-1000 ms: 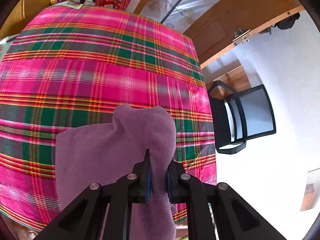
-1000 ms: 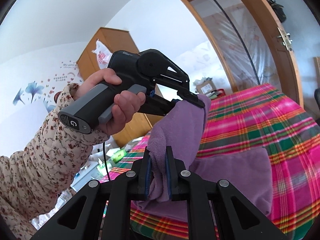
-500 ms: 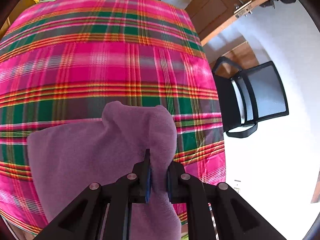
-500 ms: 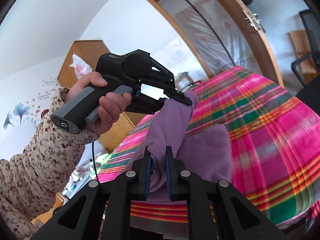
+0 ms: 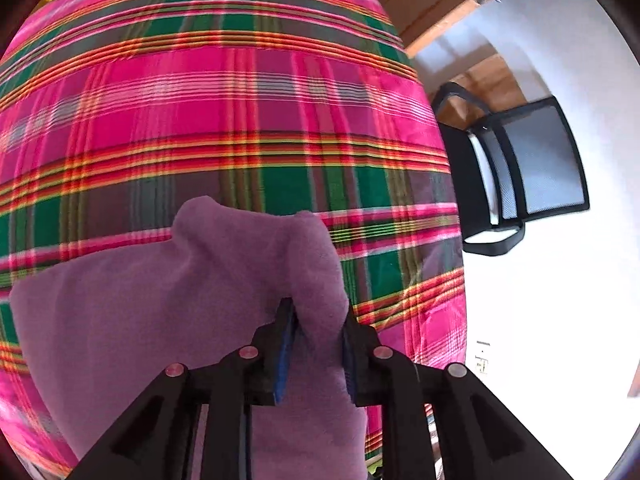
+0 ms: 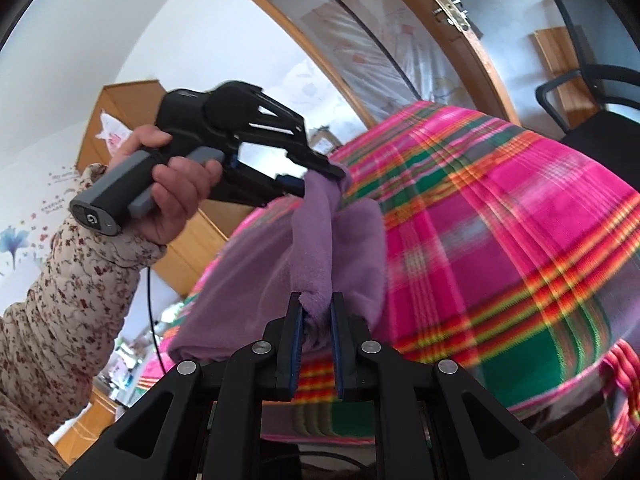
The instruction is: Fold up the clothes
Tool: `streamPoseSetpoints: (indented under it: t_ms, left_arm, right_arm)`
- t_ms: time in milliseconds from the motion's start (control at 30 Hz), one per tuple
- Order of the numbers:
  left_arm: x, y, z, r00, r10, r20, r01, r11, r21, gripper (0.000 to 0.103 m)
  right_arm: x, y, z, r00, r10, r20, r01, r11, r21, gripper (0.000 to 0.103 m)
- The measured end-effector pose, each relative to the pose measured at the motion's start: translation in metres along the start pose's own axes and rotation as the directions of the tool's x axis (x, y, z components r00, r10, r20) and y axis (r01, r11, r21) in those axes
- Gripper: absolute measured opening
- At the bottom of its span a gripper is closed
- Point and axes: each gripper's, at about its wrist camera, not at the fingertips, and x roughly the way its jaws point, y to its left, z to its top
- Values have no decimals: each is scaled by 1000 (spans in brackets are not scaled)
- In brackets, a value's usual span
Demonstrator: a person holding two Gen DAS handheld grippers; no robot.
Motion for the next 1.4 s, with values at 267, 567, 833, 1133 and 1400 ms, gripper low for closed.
streamPoseSetpoints:
  t_ms: [267, 567, 833, 1133, 1400]
  left_arm:
    - [-15, 16, -3, 982, -187, 8, 187, 982, 20, 24]
    - [-56, 51, -19, 945, -325, 39, 325, 946, 20, 25]
    - [-78, 120, -72, 949, -291, 119, 295, 956, -14, 25]
    - [-67, 154, -122, 934, -342, 105, 342, 939, 13, 25]
    - [-57, 166, -162, 936, -331, 122, 331, 943, 21, 25]
  right_arm:
    - [4, -4, -3, 997, -51, -55, 51, 999, -5, 14]
    - [-1, 6, 0, 992, -114, -53, 112, 993, -48, 15]
    - [-3, 25, 23, 983, -181, 24, 182, 974, -136, 16]
    - [37, 45, 24, 973, -229, -31, 206, 921, -331, 17]
    - [40, 37, 15, 956, -289, -53, 253, 900, -355, 17]
